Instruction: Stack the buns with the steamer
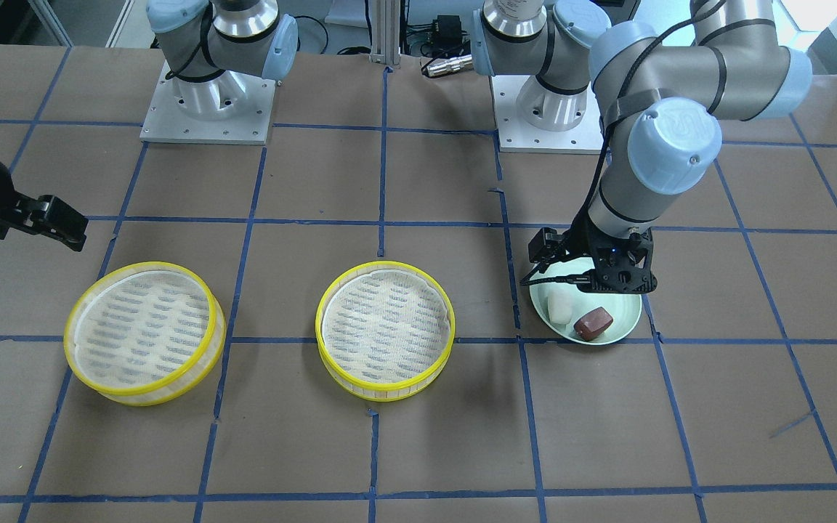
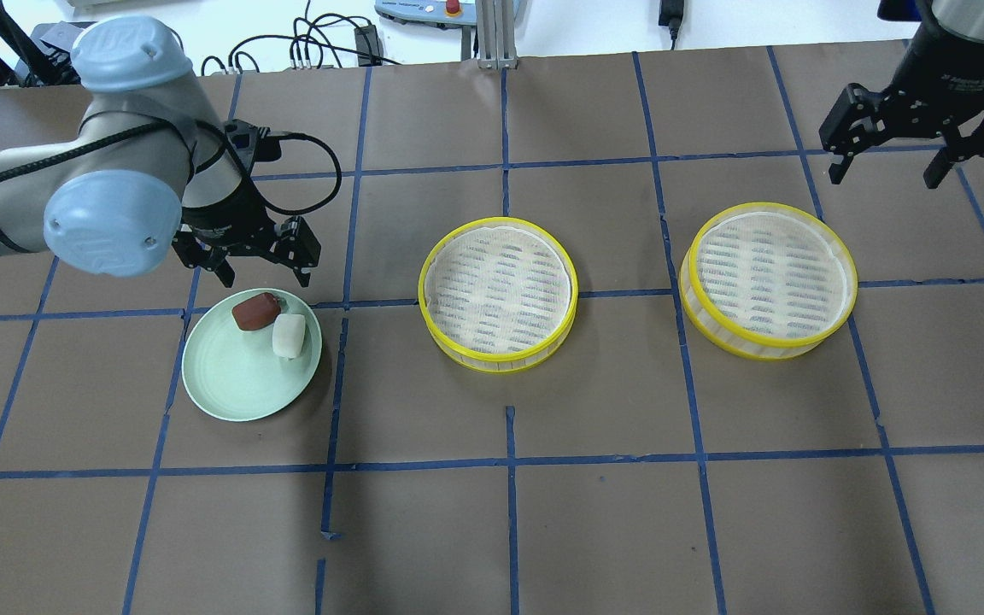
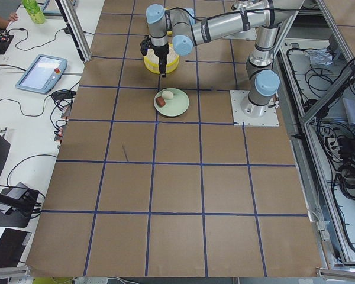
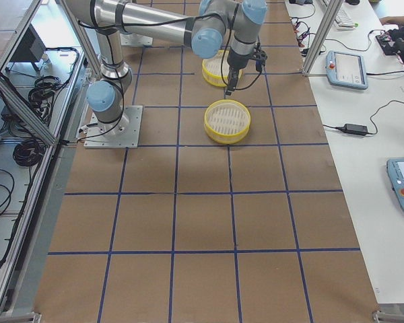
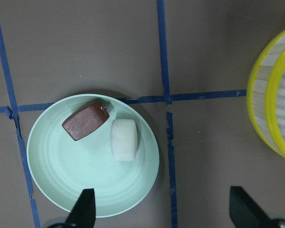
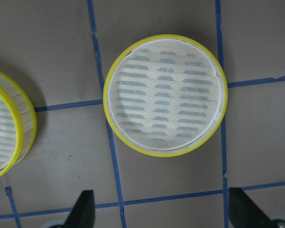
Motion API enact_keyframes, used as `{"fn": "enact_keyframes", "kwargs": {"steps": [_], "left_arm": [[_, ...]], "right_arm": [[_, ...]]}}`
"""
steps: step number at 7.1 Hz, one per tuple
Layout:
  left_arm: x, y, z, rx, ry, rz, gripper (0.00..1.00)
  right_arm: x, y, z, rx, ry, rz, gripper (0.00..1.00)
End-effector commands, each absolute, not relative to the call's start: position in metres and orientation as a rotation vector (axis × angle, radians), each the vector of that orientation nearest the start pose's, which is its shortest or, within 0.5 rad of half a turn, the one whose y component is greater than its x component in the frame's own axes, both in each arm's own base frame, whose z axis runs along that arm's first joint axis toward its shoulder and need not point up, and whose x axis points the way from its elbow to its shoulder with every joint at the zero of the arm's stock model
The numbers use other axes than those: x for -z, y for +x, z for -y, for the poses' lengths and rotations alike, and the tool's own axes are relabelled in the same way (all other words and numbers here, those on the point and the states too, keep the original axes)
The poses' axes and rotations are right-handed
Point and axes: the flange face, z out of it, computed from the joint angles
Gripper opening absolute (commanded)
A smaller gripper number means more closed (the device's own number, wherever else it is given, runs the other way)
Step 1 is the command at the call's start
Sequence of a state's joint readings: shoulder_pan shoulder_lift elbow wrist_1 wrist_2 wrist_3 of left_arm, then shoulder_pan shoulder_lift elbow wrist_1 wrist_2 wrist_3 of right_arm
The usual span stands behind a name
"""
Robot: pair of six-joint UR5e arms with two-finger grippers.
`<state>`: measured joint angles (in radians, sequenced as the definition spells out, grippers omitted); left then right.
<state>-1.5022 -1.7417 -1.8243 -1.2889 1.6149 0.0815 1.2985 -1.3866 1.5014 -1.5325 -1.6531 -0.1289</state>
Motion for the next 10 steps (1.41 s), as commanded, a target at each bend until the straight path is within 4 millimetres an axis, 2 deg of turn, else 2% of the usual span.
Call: {"fn": "enact_keyframes", "kwargs": {"steps": [1, 2, 3, 4, 5, 6, 7, 8, 9, 10], "left_arm": [[-0.243, -0.086, 0.514, -0.35, 0.001, -3.08, 1.0], [-0.226, -0.086, 0.515, -0.397, 0.0, -3.078, 1.0], [-0.215, -0.085, 0.518, -0.411, -0.002, -3.075, 0.99], [-0.205, -0.084, 0.52, -0.433, -0.003, -3.07, 0.95], [-0.198, -0.084, 0.521, -0.452, 0.0, -3.067, 0.82], [-0.196, -0.081, 0.524, -0.426, 0.008, -3.038, 0.62], [-0.198, -0.079, 0.527, -0.391, 0.012, -3.026, 0.38], [-0.197, -0.079, 0.527, -0.392, 0.01, -3.025, 0.18], [-0.197, -0.079, 0.527, -0.39, 0.01, -3.025, 0.02], [-0.21, -0.079, 0.529, -0.334, -0.007, -3.026, 0.01]], "right_arm": [[-0.35, -0.077, 0.567, -0.275, 0.142, -3.187, 0.95], [-0.312, -0.077, 0.568, -0.196, -0.076, -3.162, 0.95], [-0.28, -0.079, 0.568, -0.179, -0.082, -3.127, 0.96], [-0.259, -0.085, 0.575, -0.165, -0.075, -3.129, 0.98], [-0.234, -0.089, 0.585, -0.136, -0.079, -3.138, 0.92], [-0.212, -0.091, 0.591, -0.112, -0.162, -3.14, 0.88], [-0.209, -0.098, 0.587, -0.121, -0.187, -3.135, 0.79], [-0.207, -0.102, 0.586, -0.124, -0.173, -3.132, 0.64], [-0.207, -0.101, 0.585, -0.129, -0.172, -3.129, 0.45], [-0.208, -0.102, 0.585, -0.128, -0.173, -3.131, 0.26]]}}
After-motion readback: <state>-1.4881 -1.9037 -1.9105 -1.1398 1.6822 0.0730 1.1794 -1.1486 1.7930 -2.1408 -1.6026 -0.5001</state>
